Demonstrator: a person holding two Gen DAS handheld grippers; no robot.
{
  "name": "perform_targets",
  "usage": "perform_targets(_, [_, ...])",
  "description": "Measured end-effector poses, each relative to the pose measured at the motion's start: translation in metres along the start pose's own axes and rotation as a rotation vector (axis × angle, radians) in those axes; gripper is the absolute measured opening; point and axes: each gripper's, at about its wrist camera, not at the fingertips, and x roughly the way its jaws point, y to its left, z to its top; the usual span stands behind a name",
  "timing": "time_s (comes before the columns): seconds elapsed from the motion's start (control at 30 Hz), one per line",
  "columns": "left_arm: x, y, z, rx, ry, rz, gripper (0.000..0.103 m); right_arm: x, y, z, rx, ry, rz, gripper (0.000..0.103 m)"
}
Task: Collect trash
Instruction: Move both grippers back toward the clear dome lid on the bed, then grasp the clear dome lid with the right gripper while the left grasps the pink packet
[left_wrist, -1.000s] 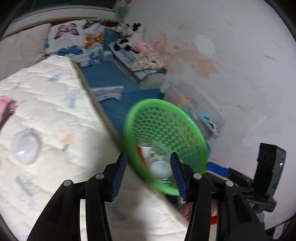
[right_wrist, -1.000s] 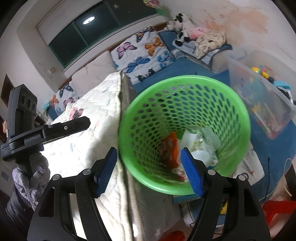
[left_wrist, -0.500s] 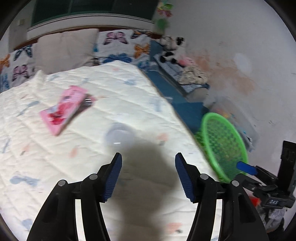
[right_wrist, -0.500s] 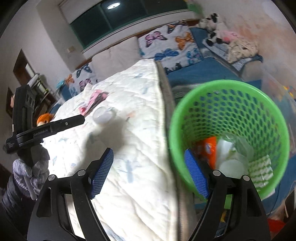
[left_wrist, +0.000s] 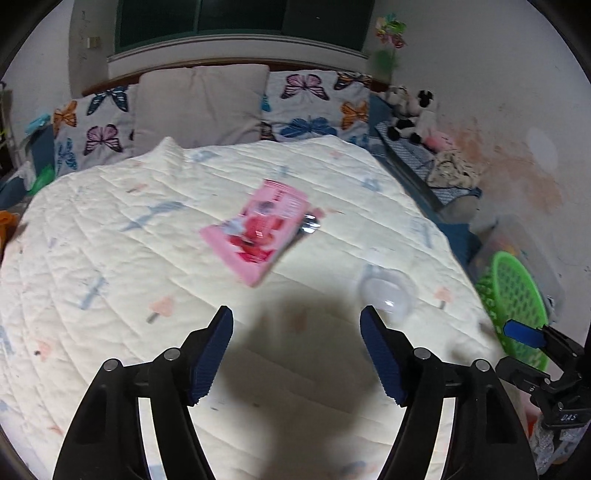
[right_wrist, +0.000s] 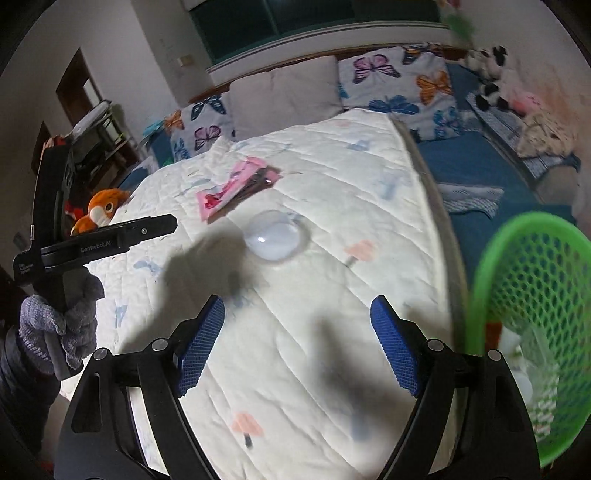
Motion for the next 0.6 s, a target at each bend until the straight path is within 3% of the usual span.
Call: perform_targets(0.6, [0.035, 0.043, 0.021, 0.000, 0.021, 0.054, 0.073, 0.095, 0.025, 0.043, -0.069, 0.073, -0.005, 0.080])
